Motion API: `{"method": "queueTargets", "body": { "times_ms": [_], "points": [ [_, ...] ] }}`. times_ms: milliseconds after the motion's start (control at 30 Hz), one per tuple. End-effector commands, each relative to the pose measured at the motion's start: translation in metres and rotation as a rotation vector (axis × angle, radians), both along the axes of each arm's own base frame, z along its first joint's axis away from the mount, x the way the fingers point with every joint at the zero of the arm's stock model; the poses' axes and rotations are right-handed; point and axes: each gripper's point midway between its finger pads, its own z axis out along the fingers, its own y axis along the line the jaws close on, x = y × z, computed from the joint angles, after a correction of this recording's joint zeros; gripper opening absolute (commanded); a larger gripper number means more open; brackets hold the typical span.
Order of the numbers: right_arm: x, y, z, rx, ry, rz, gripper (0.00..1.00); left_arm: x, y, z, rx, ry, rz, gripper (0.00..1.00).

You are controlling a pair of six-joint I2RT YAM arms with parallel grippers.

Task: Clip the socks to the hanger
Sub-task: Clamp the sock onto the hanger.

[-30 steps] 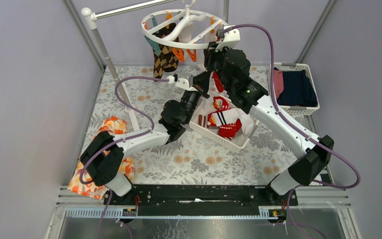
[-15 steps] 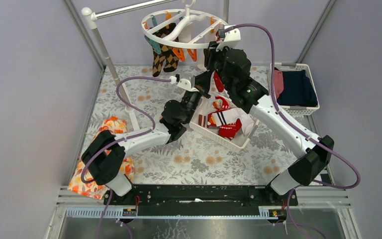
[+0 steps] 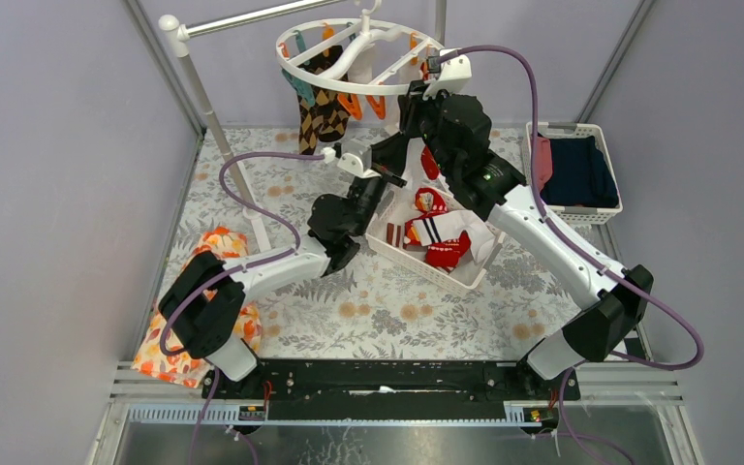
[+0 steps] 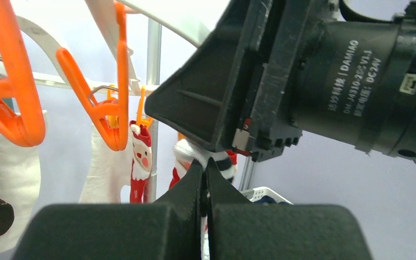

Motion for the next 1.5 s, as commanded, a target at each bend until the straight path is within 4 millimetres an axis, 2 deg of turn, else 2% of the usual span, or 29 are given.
{"method": "queueTargets", "body": {
  "times_ms": [0,233,500,633,933,1067,1267,1467],
  "points": [
    [-0.008,-0.014,0.032,0.068,-0.046,-0.010,0.18,0.000,0.012,0.014,-0.058,-0.047,0.000,0.00],
    [-0.008,-0.014,0.033,0.073,-0.045,-0.006,0.19,0.000,0.005,-0.001,-0.029,-0.028,-0.031,0.00],
    [-0.009,-0.015,0.037,0.081,-0.050,-0.005,0.19,-0.009,-0.013,-0.039,0.081,-0.045,-0.109,0.00],
    [-0.009,-0.015,0.036,0.080,-0.047,-0.002,0.19,-0.008,-0.015,-0.047,0.163,-0.101,-0.074,0.00],
    [-0.008,-0.015,0.035,0.079,-0.042,0.000,0.19,-0.014,-0.002,-0.039,0.336,-0.391,0.120,0.00],
    [-0.007,-0.016,0.035,0.081,-0.041,-0.003,0.19,-0.013,-0.003,-0.041,0.455,-0.484,0.192,0.00],
    [-0.007,-0.017,0.037,0.084,-0.043,-0.002,0.19,-0.005,0.001,-0.048,0.621,-0.580,0.319,0.00],
    [-0.007,-0.021,0.039,0.088,-0.043,-0.007,0.19,-0.005,0.009,-0.040,0.665,-0.653,0.335,0.00]
  ]
}}
